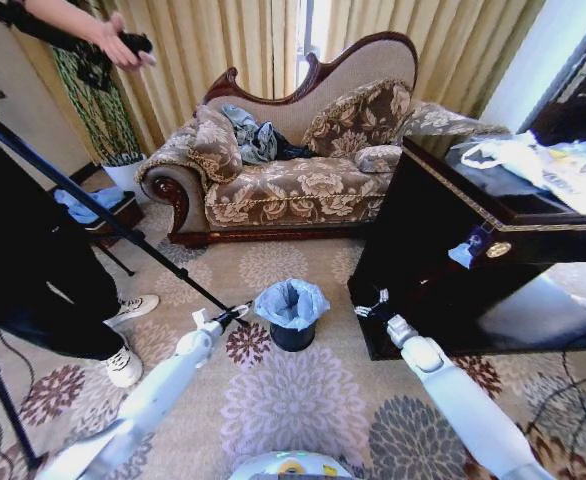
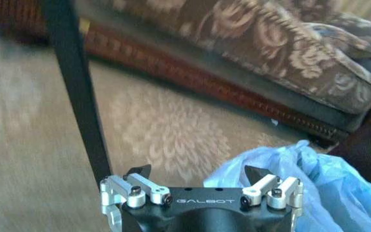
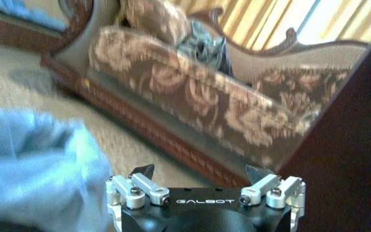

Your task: Place a garbage bag over the trash bin.

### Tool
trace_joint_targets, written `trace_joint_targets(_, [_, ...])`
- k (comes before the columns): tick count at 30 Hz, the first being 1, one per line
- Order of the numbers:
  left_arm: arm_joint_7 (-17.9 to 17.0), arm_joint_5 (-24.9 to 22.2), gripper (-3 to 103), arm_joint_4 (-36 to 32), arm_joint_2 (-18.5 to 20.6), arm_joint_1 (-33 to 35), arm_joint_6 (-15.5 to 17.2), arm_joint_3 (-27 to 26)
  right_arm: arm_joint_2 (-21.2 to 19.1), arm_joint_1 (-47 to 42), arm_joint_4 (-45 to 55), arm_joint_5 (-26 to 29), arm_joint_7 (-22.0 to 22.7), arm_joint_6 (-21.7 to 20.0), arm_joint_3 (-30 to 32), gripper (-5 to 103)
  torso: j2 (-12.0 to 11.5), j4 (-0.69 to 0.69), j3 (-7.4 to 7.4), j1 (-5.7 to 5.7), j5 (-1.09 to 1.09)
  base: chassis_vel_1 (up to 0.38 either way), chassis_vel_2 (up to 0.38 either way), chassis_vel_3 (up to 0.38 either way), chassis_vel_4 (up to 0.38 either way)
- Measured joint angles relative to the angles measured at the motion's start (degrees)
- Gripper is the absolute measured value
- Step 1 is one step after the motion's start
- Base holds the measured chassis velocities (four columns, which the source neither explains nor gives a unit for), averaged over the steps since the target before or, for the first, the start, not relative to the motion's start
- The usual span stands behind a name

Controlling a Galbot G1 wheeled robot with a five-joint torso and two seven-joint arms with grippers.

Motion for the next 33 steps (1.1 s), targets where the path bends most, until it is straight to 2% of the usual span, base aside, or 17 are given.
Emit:
trace_joint_targets(5, [-0.64,4.27,93,-6.66,4.18,0.61,-1.39,-0.12,-3.66,-1.12,8.79,5.16,0.32,-2.93,-2.23,94,0.0,-0.01,0.0,0.0,0.0,0.0,0.0,0.0,0.0])
trace_joint_targets(8, [-2.92,5.52,80,-13.18,5.89,0.17,-1.04,0.03,-5.41,-0.24,14.24,9.53,-0.89,-7.47,-7.13,79,0.0,-0.02,0.0,0.0,0.05,0.0,0.0,0.0,0.0])
trace_joint_targets(9, [-3.92,5.52,74,-14.96,5.91,0.18,-0.63,-0.1,-5.52,0.96,14.41,9.52,-2.28,-8.53,-8.79,79,0.0,-0.03,0.0,-0.01,0.03,0.0,0.0,0.0,0.0])
trace_joint_targets(10, [-4.93,5.52,74,-16.67,5.87,0.32,-0.27,-0.37,-5.51,2.55,14.06,8.75,-3.74,-9.18,-10.32,74,0.0,-0.04,0.0,0.0,0.03,0.0,0.0,0.0,0.0])
trace_joint_targets(11, [-4.93,5.52,74,-16.67,5.87,0.32,-0.27,-0.37,-5.51,2.55,14.06,8.75,-3.74,-9.18,-10.32,74,0.0,-0.04,0.0,0.0,0.03,0.0,0.0,0.0,0.0])
trace_joint_targets(14, [-7.78,4.48,57,-20.34,4.57,-0.79,0.8,-0.06,-6.6,6.27,12.99,6.49,-6.4,-12.48,-12.81,58,0.0,0.04,0.0,0.0,0.05,0.0,0.0,0.0,0.0])
trace_joint_targets(15, [-7.78,4.48,57,-20.34,4.57,-0.79,0.8,-0.06,-6.6,6.27,12.99,6.49,-6.4,-12.48,-12.81,58,0.0,0.04,0.0,0.0,0.05,0.0,0.0,0.0,0.0])
trace_joint_targets(18, [-8.78,3.06,46,-22.57,3.52,-1.82,1.32,0.52,-8.27,8.69,12.15,5.73,-7.92,-16.21,-14.84,47,0.0,-0.1,0.0,0.0,-0.01,0.0,0.0,0.0,0.0])
trace_joint_targets(19, [-9.05,2.55,41,-23.57,3.52,-1.34,1.33,0.01,-8.19,9.6,11.9,5.72,-8.15,-17.11,-15.84,41,0.0,-0.09,0.0,0.0,0.05,0.0,0.0,0.0,0.0])
trace_joint_targets(20, [-9.05,2.55,41,-23.57,3.52,-1.34,1.33,0.01,-8.19,9.6,11.9,5.72,-8.15,-17.11,-15.84,41,0.0,-0.09,0.0,0.0,0.05,0.0,0.0,0.0,0.0])
trace_joint_targets(22, [-9.78,0.67,30,-26.29,4.01,0.3,1.34,-1.73,-7.37,12.14,10.94,5.92,-8.78,-20.27,-19.66,30,0.0,-0.01,0.0,0.0,0.07,0.0,0.0,0.0,0.0])
trace_joint_targets(25, [-9.89,-0.02,25,-26.64,4.12,0.66,1.2,-2.01,-6.77,13.03,10.18,6.23,-9.02,-21.32,-21.65,25,0.0,0.03,0.0,0.0,0.01,0.0,0.0,0.0,0.0])
trace_joint_targets(26, [-9.89,-0.76,15,-25.68,3.74,-0.14,0.93,-1.36,-5.76,13.61,9.23,6.63,-9.01,-21.59,-23.53,15,0.0,0.04,0.0,0.0,0.02,0.0,0.0,0.0,0.0])
trace_joint_targets(27, [-9.89,-0.76,15,-25.68,3.74,-0.14,0.93,-1.36,-5.76,13.61,9.23,6.63,-9.01,-21.59,-23.53,15,0.0,0.04,0.0,0.0,0.02,0.0,0.0,0.0,0.0])
trace_joint_targets(28, [-9.84,-0.99,9,-24.64,3.21,-0.94,0.86,-0.93,-5.23,13.83,8.87,6.84,-8.92,-21.45,-24.19,15,0.0,0.03,0.0,0.0,0.03,0.0,0.0,0.0,0.0])
trace_joint_targets(30, [-9.78,-2.41,4,-21.33,1.27,-3.73,0.93,0.08,-3.71,14.79,7.95,7.31,-8.59,-20.82,-26.16,4,0.0,-0.03,0.0,0.0,0.04,0.0,0.0,0.0,0.0])
trace_joint_targets(33, [-10.18,-5.03,0,-19.17,-0.4,-5.7,1.45,1.17,-2.19,16.03,6.42,7.21,-8.33,-20.21,-27.25,1,0.0,-0.03,0.01,0.01,0.04,0.0,0.0,0.0,0.0])
